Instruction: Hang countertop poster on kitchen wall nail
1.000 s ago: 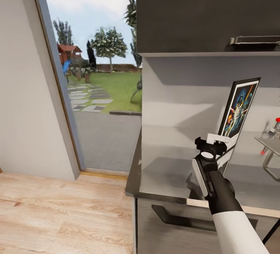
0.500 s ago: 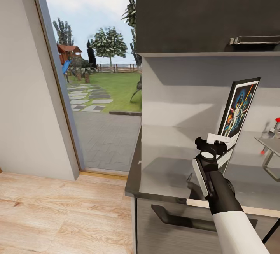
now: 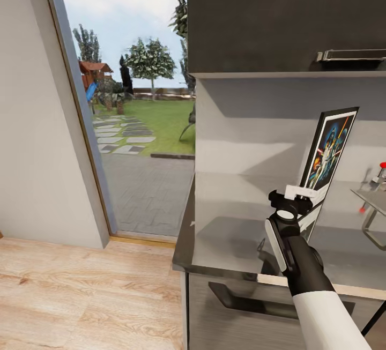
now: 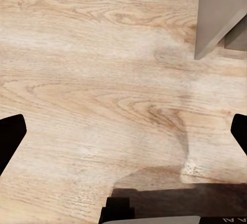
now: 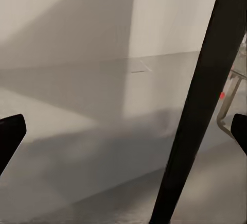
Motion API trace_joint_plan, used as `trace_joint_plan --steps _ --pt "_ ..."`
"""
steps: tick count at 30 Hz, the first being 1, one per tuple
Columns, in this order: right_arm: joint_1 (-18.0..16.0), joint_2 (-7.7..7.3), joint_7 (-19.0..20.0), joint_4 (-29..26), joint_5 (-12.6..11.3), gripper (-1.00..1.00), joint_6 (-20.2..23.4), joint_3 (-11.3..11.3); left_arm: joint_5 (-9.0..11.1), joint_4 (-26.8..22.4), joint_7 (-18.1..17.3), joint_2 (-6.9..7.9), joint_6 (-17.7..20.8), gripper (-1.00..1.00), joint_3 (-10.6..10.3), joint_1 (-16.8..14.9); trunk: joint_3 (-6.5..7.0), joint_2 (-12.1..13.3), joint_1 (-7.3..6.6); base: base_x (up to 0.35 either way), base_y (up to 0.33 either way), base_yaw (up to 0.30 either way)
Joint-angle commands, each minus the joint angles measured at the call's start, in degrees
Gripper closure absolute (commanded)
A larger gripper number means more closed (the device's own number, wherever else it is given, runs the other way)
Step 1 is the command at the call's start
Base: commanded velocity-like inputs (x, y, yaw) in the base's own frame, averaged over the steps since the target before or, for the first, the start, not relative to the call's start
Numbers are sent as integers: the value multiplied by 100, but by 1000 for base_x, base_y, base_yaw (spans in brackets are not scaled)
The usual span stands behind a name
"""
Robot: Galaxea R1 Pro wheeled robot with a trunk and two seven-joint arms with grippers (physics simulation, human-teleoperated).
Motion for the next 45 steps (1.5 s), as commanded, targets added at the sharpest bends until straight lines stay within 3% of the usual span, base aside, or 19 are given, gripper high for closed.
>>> trace_joint_plan --steps 1,18,34,35,45 --pt "-4 1 -19 27 1 -100 38 3 -4 -7 0 -1 -9 -100 5 2 -5 -3 0 0 0 0" --pt "-3 5 -20 455 -16 -100 -249 -6 -4 -7 0 -1 -9 -100 5 5 -5 -3 0 0 0 0" --pt "-3 2 -27 492 -17 -100 -280 -15 -4 -7 0 8 -9 -100 5 3 -5 -3 0 0 0 0" --pt "-3 2 -28 492 -15 100 -281 -16 -4 -7 0 8 -9 -100 5 4 -5 -3 0 0 0 0" --pt "-3 1 -37 492 -9 100 -281 -23 -4 -7 0 8 -9 -100 5 5 -5 -3 0 0 0 0"
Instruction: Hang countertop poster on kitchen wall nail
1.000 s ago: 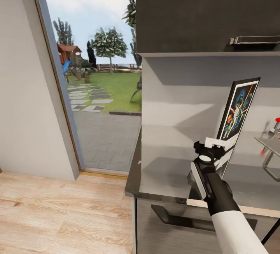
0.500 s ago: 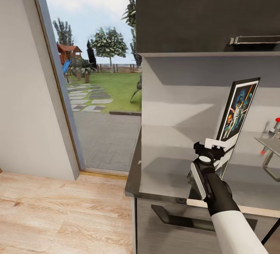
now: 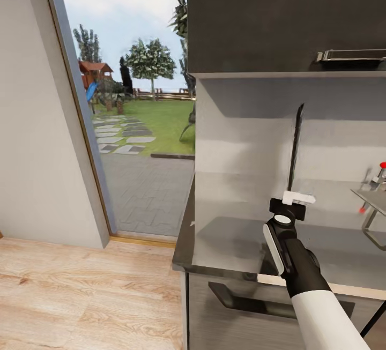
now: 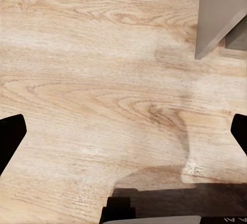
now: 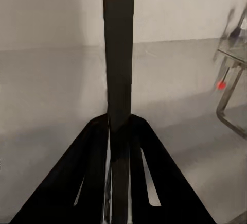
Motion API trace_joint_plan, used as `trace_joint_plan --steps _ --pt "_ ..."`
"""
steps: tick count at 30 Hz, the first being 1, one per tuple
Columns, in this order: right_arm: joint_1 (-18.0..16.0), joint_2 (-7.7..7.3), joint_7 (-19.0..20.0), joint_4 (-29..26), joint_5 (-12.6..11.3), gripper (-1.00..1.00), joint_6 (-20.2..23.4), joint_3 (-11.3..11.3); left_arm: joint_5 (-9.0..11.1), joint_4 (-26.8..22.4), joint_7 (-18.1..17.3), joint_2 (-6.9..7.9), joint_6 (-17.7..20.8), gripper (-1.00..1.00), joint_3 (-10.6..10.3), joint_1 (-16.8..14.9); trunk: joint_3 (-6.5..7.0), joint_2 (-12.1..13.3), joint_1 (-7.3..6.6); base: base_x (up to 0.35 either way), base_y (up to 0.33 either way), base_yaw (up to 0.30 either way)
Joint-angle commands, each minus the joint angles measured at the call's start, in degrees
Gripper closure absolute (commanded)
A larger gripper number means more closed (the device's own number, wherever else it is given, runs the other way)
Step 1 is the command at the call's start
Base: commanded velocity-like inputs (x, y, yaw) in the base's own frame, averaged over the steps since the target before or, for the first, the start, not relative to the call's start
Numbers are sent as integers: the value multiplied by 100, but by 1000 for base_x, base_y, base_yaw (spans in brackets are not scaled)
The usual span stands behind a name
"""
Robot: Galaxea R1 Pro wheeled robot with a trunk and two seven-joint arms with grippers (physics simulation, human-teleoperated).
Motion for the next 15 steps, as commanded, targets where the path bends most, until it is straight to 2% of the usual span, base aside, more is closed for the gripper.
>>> trace_joint_plan --steps 1,15 --pt "-4 2 -24 -5 -16 100 24 1 -4 -7 0 -1 -9 -100 5 1 -5 -3 0 0 0 0" --pt "-4 2 -31 -5 -20 100 24 -10 -4 -7 0 -1 -9 -100 5 2 -5 -3 0 0 0 0"
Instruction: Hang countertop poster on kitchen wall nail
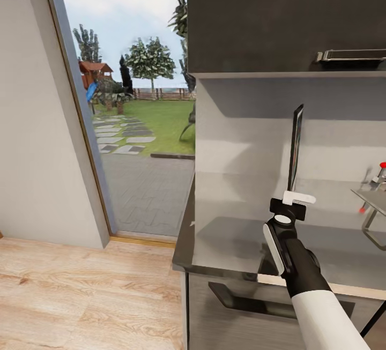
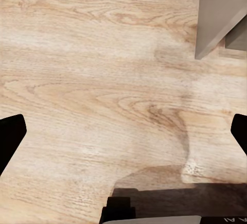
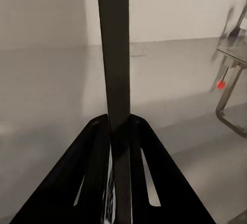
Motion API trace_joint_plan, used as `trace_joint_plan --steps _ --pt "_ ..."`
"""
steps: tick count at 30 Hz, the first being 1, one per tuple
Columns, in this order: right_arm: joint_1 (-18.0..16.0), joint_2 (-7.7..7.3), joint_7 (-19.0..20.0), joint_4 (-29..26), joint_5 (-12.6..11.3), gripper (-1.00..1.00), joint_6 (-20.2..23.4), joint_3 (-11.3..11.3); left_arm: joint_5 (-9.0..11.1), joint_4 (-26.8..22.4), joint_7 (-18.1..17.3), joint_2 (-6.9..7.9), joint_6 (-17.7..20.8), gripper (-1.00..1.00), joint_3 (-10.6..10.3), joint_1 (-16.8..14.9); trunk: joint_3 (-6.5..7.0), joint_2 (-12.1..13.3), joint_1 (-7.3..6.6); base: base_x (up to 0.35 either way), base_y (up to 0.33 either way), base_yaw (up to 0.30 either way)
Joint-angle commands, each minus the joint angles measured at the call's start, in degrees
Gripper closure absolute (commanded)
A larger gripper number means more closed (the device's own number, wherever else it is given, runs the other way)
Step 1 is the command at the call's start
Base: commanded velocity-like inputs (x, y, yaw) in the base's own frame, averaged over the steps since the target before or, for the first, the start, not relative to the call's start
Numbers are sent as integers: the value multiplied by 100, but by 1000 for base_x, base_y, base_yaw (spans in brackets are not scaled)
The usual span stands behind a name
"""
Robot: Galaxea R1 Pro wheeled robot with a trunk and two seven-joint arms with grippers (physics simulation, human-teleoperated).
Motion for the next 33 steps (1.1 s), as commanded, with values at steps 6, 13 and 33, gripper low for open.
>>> trace_joint_plan --steps 6,13,33 --pt "-4 7 -38 -203 -31 100 55 13 -4 -7 0 6 -9 -100 5 3 -5 -3 0 0 0 0" --pt "-4 10 -39 -275 -33 100 71 17 -4 -7 0 3 -9 -100 6 3 -5 -3 0 0 0 0" --pt "-4 11 -40 -288 -42 100 84 17 -4 -7 0 8 -9 -100 6 2 -5 -3 0 -189 0 0"
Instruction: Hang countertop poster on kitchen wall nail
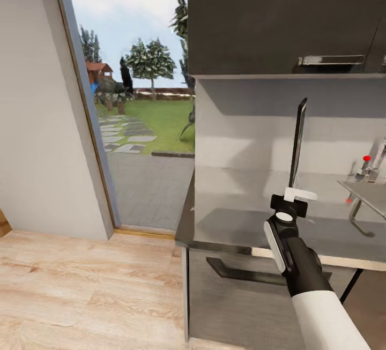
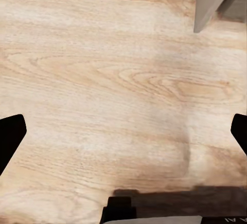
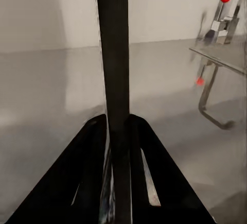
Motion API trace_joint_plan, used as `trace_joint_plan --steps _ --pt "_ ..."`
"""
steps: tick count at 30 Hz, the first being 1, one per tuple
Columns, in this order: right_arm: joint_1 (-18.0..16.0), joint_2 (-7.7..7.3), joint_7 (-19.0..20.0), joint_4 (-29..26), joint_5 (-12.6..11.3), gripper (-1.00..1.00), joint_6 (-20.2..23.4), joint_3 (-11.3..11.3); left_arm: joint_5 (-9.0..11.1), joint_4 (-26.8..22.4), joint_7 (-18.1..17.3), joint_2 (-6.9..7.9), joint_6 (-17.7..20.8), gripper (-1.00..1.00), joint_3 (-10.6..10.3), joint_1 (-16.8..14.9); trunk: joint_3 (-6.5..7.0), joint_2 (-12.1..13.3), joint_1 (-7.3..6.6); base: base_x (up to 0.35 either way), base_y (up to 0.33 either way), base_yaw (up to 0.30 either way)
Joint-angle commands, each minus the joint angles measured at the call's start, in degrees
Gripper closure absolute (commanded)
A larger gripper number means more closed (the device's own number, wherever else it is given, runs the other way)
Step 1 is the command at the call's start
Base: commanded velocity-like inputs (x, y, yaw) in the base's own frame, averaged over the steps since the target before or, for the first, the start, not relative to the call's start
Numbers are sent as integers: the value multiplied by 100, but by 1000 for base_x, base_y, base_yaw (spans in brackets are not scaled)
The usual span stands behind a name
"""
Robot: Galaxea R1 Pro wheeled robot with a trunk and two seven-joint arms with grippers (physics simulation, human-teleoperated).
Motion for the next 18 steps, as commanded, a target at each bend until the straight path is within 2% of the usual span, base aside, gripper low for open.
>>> trace_joint_plan --steps 1,7,12,18 --pt "-4 2 -7 -7 -8 100 27 1 -4 -7 0 -1 -9 -100 5 3 -5 -3 -3 -321 0 0" --pt "-4 2 -7 -12 -9 100 27 1 -4 -7 0 -3 -9 -100 4 3 -5 -3 -3 -223 0 70" --pt "-4 2 -7 -13 -9 100 27 8 -4 -7 0 -3 -9 -100 4 1 -5 -3 -3 -51 16 239" --pt "-4 2 -7 -8 -9 100 27 10 -4 -7 0 -1 -9 -100 4 3 -5 -3 -3 -130 168 272"
